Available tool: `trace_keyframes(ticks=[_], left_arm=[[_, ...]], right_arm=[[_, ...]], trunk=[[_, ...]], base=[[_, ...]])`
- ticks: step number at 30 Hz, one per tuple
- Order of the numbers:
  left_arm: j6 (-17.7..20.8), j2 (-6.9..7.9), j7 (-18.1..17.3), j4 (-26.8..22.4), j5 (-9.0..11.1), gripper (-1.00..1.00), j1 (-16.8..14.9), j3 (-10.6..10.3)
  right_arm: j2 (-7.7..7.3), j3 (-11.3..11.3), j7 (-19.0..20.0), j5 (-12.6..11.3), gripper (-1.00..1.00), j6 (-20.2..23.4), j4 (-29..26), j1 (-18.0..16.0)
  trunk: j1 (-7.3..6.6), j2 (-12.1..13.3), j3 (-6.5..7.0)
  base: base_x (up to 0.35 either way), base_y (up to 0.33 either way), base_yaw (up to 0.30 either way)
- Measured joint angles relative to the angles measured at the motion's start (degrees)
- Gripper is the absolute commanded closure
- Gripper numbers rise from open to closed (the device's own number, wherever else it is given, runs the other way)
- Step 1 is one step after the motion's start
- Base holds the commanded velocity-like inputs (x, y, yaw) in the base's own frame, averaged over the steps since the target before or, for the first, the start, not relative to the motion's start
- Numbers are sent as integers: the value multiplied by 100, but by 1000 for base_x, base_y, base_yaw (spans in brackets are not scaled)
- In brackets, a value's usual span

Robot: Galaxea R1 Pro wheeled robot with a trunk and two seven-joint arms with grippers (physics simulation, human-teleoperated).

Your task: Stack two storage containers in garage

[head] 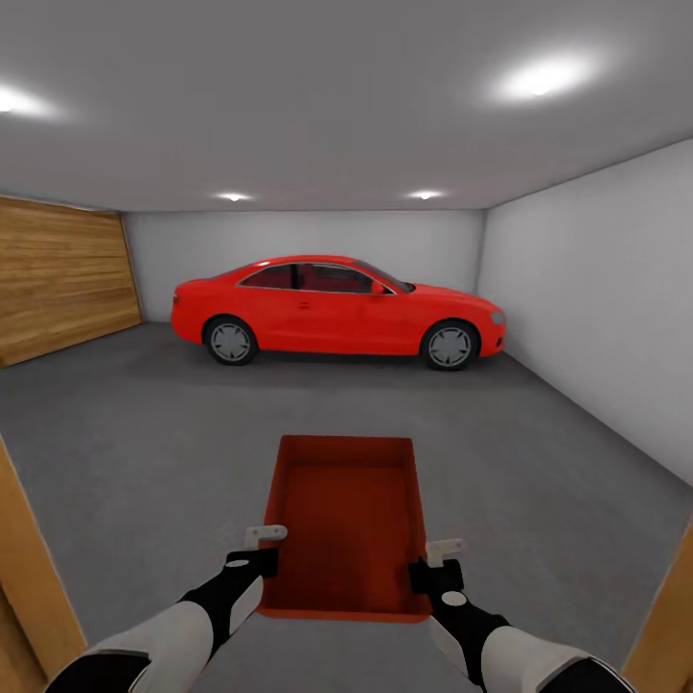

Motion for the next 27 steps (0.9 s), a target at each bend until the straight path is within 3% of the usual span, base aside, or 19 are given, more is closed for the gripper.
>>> trace_keyframes(ticks=[27], left_arm=[[0, 0, 1, 2, 7, 100, 0, -2]], right_arm=[[-1, -5, 2, 10, 100, 6, -3, 0]], trunk=[[0, 1, 0]], base=[[320, 0, 0]])
